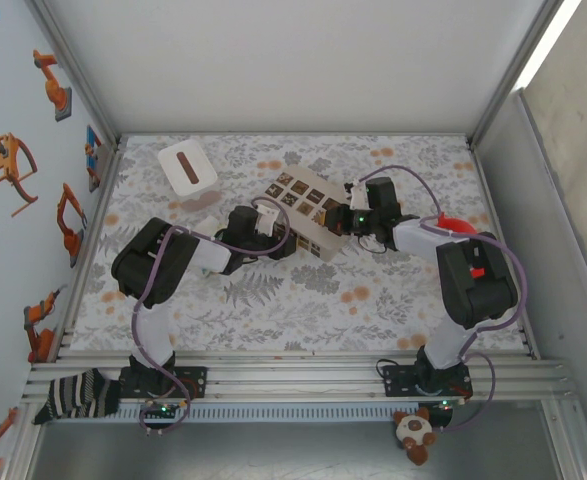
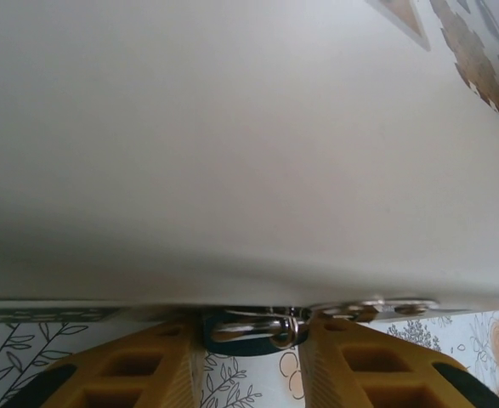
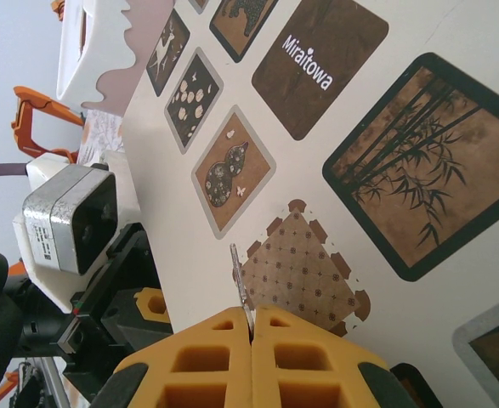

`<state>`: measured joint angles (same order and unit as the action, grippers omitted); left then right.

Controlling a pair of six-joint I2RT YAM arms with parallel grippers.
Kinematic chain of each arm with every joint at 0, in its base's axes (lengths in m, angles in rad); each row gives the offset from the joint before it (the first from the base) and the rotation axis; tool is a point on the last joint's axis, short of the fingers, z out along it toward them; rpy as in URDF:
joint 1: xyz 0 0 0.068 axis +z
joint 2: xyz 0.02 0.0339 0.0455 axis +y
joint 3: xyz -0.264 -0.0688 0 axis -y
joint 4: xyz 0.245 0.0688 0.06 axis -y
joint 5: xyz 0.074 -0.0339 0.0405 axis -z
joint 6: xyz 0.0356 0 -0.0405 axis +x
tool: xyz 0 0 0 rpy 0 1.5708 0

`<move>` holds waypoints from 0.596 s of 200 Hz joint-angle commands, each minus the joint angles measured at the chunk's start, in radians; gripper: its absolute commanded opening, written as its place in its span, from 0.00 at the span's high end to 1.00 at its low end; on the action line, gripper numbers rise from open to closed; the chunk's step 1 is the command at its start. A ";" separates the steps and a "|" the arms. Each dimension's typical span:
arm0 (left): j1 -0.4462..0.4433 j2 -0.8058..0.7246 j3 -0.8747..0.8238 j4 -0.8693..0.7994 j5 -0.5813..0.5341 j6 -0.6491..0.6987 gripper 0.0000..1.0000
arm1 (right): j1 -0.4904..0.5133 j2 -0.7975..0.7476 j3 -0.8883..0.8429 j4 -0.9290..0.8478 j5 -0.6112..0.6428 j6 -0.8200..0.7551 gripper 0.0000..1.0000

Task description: Unlock the padlock with the key

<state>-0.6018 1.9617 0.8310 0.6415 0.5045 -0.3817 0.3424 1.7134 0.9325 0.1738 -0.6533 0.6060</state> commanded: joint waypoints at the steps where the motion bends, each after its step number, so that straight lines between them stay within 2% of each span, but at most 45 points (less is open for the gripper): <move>1: -0.006 -0.005 0.002 0.070 -0.004 -0.019 0.68 | 0.011 -0.028 -0.026 -0.030 0.021 -0.006 1.00; 62: -0.027 -0.077 -0.009 0.045 -0.007 -0.049 0.69 | 0.012 -0.206 -0.018 -0.110 0.045 -0.063 1.00; 93: -0.036 -0.109 -0.013 0.027 -0.005 -0.108 0.70 | 0.038 -0.354 -0.124 -0.161 0.057 -0.086 1.00; 119: -0.054 -0.138 -0.005 -0.032 -0.018 -0.147 0.72 | 0.098 -0.474 -0.230 -0.232 0.128 -0.156 1.00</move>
<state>-0.6373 1.8931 0.8181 0.6224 0.4850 -0.4732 0.3904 1.3140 0.7868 0.0437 -0.5884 0.5289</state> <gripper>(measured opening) 0.287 0.048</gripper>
